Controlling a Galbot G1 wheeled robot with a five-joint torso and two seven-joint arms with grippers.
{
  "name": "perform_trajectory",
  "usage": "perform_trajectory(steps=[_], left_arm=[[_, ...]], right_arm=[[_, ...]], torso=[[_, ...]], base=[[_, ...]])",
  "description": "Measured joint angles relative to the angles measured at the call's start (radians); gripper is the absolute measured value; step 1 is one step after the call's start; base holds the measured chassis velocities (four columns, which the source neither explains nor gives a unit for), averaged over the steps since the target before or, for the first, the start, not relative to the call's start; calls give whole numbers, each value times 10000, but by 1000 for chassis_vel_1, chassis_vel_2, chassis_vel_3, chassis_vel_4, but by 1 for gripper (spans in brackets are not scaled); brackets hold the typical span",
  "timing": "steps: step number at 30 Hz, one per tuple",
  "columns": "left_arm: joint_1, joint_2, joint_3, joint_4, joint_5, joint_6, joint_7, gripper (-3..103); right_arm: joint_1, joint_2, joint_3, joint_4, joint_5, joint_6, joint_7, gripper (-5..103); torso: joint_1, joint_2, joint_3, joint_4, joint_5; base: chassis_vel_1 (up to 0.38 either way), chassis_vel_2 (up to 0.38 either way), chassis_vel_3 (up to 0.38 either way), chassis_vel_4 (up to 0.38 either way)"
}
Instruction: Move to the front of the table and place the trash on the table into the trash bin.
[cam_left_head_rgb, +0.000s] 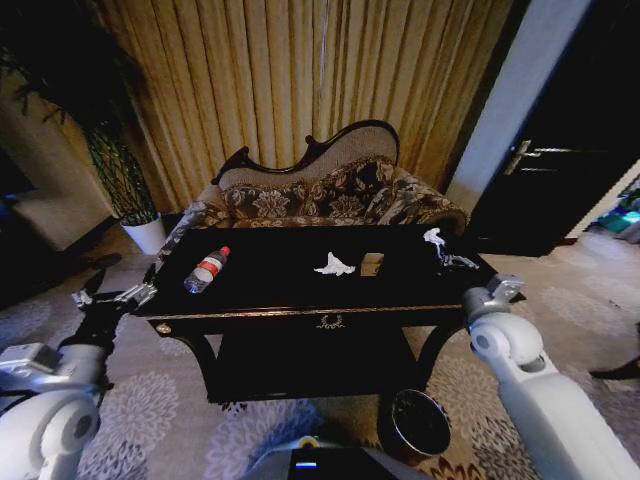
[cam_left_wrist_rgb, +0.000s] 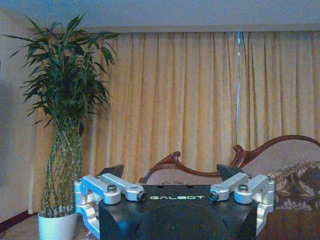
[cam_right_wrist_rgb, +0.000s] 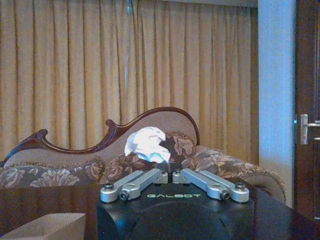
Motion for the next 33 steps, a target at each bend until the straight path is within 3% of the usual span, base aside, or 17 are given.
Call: perform_trajectory(steps=[17,33], left_arm=[[-47,118,52,49,-36,-1,28,100],[-62,173,99,22,6,13,30,100]], right_arm=[[-558,255,129,536,-134,-61,-9,0],[-640,321,219,565,-96,-75,38,0]], torso=[[1,-1,1,0,1],[-1,0,0,0,1]], base=[[0,0,0,0],[91,-84,-87,92]])
